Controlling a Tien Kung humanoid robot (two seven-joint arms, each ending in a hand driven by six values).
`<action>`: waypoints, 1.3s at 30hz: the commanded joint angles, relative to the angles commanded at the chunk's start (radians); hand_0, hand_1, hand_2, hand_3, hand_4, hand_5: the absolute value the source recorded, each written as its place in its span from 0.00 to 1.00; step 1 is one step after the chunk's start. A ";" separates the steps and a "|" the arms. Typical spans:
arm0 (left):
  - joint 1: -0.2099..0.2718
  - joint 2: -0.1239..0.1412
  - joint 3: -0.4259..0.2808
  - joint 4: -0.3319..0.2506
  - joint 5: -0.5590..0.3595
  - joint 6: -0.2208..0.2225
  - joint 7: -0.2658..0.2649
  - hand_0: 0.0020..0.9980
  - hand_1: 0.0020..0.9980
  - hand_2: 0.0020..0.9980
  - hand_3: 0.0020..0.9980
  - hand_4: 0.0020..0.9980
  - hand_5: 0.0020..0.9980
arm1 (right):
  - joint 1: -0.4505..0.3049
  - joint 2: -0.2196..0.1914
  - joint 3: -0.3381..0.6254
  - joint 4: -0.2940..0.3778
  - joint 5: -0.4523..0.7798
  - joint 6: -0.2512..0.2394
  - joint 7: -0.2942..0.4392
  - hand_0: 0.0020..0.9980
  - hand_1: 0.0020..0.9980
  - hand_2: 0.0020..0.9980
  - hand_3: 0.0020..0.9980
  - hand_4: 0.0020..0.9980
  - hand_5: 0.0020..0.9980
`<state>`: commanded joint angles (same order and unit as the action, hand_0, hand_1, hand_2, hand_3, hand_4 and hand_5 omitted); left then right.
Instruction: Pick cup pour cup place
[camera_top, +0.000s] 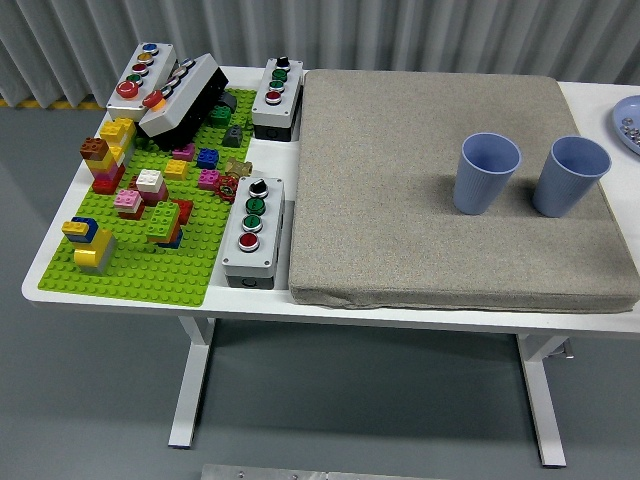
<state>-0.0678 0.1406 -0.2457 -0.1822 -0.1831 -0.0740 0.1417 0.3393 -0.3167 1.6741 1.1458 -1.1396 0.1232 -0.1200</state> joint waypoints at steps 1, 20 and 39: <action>-0.001 0.000 0.001 0.000 0.000 0.000 -0.001 0.88 0.86 0.94 0.83 0.65 0.87 | -0.011 0.001 0.000 0.001 0.001 0.014 -0.006 0.86 0.91 1.00 1.00 0.89 0.13; -0.006 -0.008 -0.008 -0.001 0.017 -0.001 0.005 0.88 0.85 0.94 0.82 0.65 0.87 | -0.047 0.067 -0.048 -0.109 0.052 0.016 0.061 0.88 0.92 1.00 1.00 0.88 0.11; -0.008 -0.013 -0.015 -0.003 0.028 0.000 0.009 0.88 0.85 0.94 0.82 0.65 0.88 | -0.013 0.109 -0.115 -0.205 0.040 -0.087 0.171 0.87 0.93 1.00 1.00 0.87 0.12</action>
<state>-0.0760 0.1274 -0.2604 -0.1854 -0.1552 -0.0736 0.1510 0.3258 -0.2080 1.5593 0.9404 -1.0994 0.0361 0.0507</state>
